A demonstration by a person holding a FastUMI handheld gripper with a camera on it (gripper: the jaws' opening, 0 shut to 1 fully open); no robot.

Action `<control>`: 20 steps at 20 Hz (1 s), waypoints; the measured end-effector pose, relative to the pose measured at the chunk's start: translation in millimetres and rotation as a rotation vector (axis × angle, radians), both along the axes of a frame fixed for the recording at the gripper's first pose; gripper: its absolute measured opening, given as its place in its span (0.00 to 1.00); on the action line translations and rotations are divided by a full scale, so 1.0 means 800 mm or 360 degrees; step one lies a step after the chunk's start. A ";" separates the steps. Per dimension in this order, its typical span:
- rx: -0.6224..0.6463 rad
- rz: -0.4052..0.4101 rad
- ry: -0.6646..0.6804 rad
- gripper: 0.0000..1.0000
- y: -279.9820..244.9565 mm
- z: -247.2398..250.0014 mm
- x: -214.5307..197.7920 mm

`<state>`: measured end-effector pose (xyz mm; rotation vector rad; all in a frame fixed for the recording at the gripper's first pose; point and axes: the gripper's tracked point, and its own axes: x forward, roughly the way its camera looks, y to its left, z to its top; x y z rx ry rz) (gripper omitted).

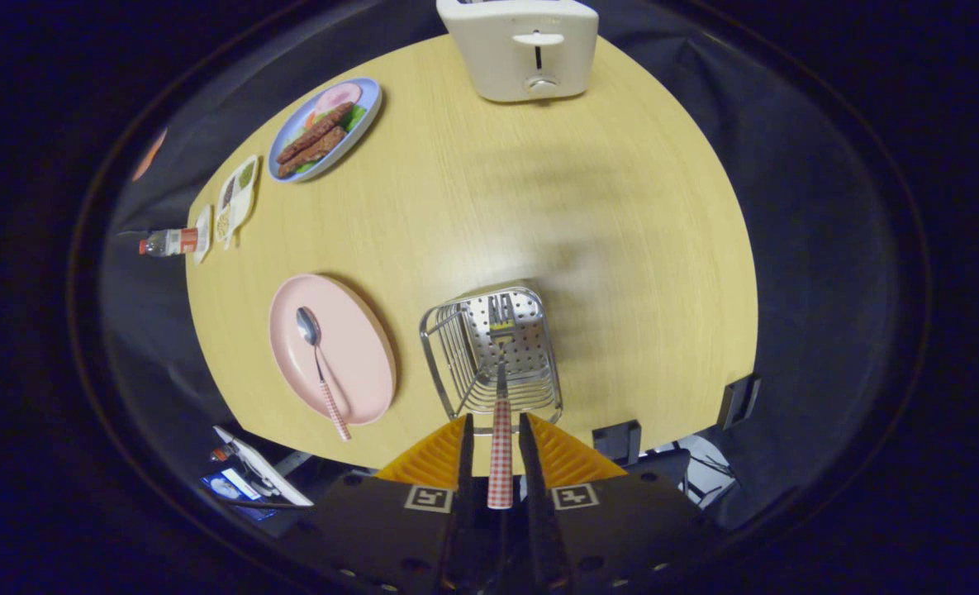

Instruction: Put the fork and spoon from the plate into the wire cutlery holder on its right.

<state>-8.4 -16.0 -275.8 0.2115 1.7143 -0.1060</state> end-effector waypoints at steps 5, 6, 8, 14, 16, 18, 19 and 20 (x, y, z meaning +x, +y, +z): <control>-0.0071 0.0259 -0.0605 0.74 0.015 0.051 0.041; -0.0083 0.0307 -0.0724 0.76 0.026 0.061 0.046; -0.0120 0.0405 -0.0989 0.86 0.051 0.076 0.050; -0.0015 0.0627 -0.1272 0.96 0.179 0.046 -0.002; 0.0022 0.0636 -0.1288 0.97 0.219 0.017 -0.014; 0.0012 0.0612 -0.1284 0.96 0.246 -0.018 -0.024; -0.0001 0.0600 -0.1266 0.96 0.255 -0.037 -0.028; -0.0014 0.0589 -0.1247 0.97 0.262 -0.055 -0.033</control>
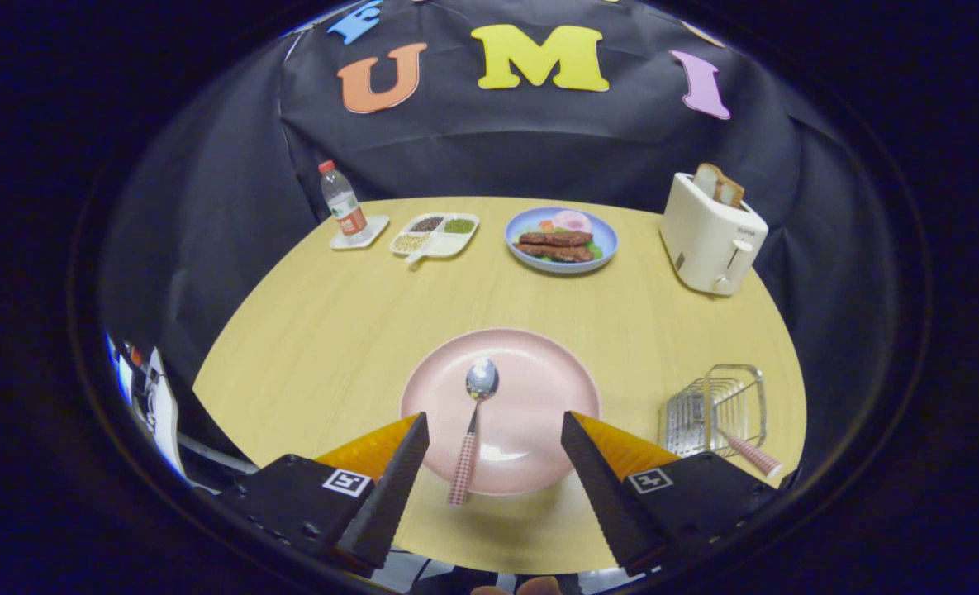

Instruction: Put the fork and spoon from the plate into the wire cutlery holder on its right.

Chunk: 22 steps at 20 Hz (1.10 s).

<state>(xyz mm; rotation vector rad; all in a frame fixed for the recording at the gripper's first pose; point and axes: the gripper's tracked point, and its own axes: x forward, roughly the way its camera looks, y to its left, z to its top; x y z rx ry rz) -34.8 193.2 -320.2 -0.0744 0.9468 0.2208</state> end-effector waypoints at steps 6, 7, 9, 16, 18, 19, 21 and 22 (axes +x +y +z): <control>-0.0104 -0.0023 0.0044 0.82 0.014 -0.057 -0.007; -0.0120 -0.0023 0.0055 0.77 0.015 -0.062 -0.006; -0.0153 -0.0031 0.0086 0.65 0.017 -0.072 -0.008; -0.0185 -0.0100 0.0197 0.17 0.012 -0.098 -0.010; -0.0216 -0.0112 0.0205 0.05 0.002 -0.098 -0.006; -0.0210 -0.0108 0.0222 0.05 -0.001 -0.095 -0.007; -0.0212 -0.0111 0.0229 0.01 -0.010 -0.082 -0.002; -0.0208 -0.0104 0.0233 0.01 -0.014 -0.078 0.002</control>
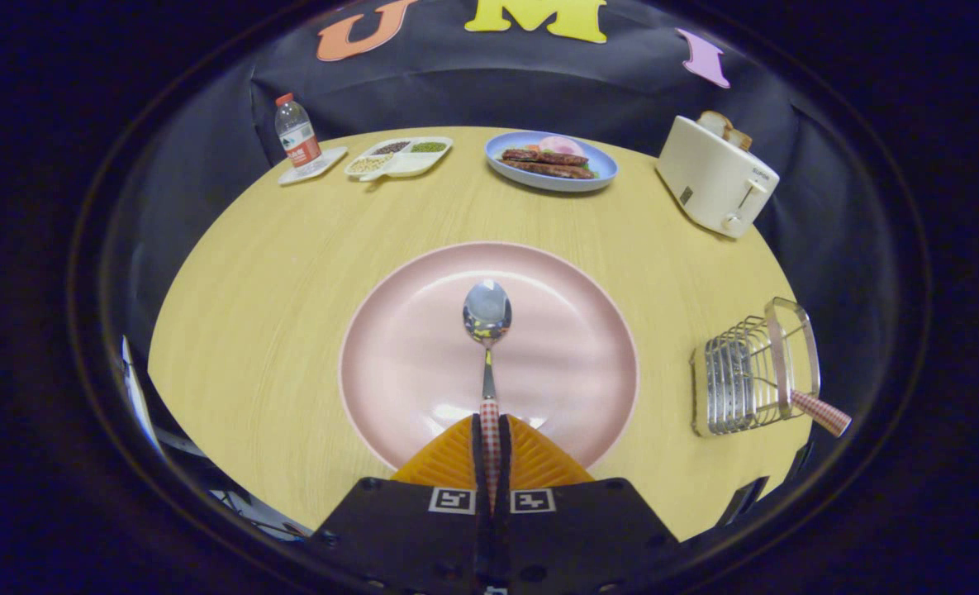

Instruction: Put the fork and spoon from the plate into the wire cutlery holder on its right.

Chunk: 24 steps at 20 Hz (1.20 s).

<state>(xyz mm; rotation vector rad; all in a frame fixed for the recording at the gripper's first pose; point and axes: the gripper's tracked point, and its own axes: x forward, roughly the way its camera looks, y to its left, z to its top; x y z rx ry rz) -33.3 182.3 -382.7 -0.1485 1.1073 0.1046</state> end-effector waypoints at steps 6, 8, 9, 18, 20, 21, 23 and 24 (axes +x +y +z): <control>0.0079 -0.0015 0.0128 0.00 -0.033 0.071 0.007; 0.0111 -0.0032 0.0188 0.00 -0.052 0.107 0.009; 0.0127 -0.0044 0.0220 0.00 -0.062 0.126 0.009; 0.0154 -0.0260 0.0533 0.00 -0.210 0.231 -0.015; 0.0132 -0.0280 0.0595 0.00 -0.233 0.232 -0.017; 0.0111 -0.0275 0.0608 0.00 -0.244 0.232 -0.014; 0.0097 -0.0279 0.0652 0.00 -0.257 0.228 -0.013; 0.0111 -0.0287 0.0687 0.01 -0.260 0.226 -0.016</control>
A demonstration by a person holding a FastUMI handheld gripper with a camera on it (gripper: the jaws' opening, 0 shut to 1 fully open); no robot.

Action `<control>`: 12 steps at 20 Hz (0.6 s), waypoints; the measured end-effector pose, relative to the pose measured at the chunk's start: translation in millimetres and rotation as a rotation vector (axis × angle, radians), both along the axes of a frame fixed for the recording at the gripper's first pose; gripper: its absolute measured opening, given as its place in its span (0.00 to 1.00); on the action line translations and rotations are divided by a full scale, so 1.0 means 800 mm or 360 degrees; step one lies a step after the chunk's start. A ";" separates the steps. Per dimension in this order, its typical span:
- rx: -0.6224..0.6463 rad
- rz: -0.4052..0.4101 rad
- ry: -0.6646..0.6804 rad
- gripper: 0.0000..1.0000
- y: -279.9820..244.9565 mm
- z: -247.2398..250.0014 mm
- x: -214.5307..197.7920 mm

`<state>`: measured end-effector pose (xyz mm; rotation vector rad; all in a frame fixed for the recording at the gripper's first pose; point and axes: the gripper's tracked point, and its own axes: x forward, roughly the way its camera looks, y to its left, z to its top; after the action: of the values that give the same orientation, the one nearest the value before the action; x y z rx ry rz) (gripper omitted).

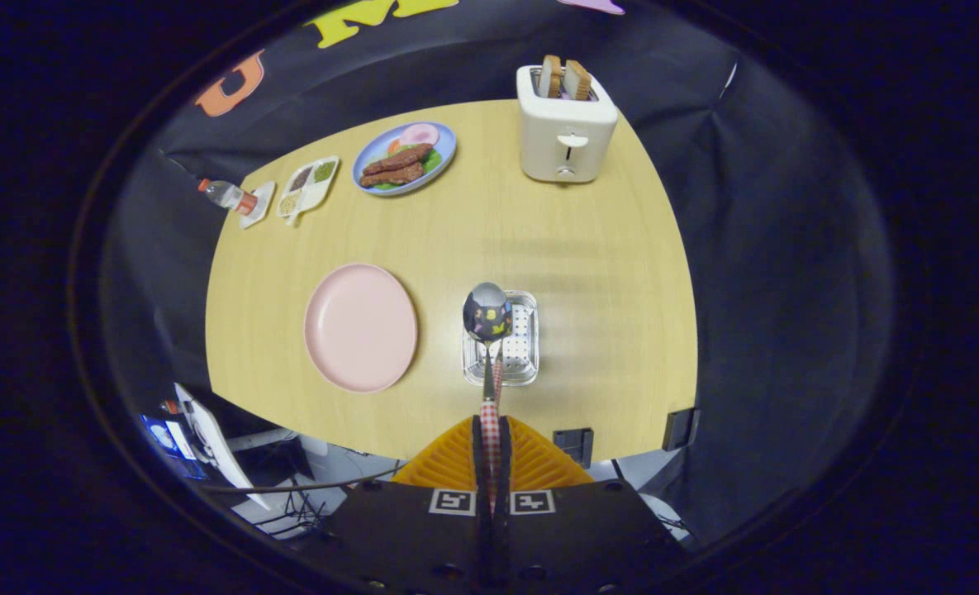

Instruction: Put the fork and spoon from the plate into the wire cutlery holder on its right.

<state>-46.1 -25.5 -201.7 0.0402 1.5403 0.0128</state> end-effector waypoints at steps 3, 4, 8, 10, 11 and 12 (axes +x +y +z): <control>0.0020 -0.0009 0.0074 0.01 -0.006 -0.007 0.004; 0.0025 -0.0012 0.0101 0.01 -0.008 -0.012 0.006; 0.0065 -0.0024 0.0261 0.00 -0.004 -0.025 0.010; 0.0072 -0.0012 0.0327 0.00 0.002 -0.032 0.012; 0.0077 -0.0007 0.0365 0.00 0.005 -0.036 0.014; 0.0072 -0.0005 0.0401 0.00 0.006 -0.040 0.014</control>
<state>-34.5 -20.4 -234.0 0.0830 1.7918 0.0412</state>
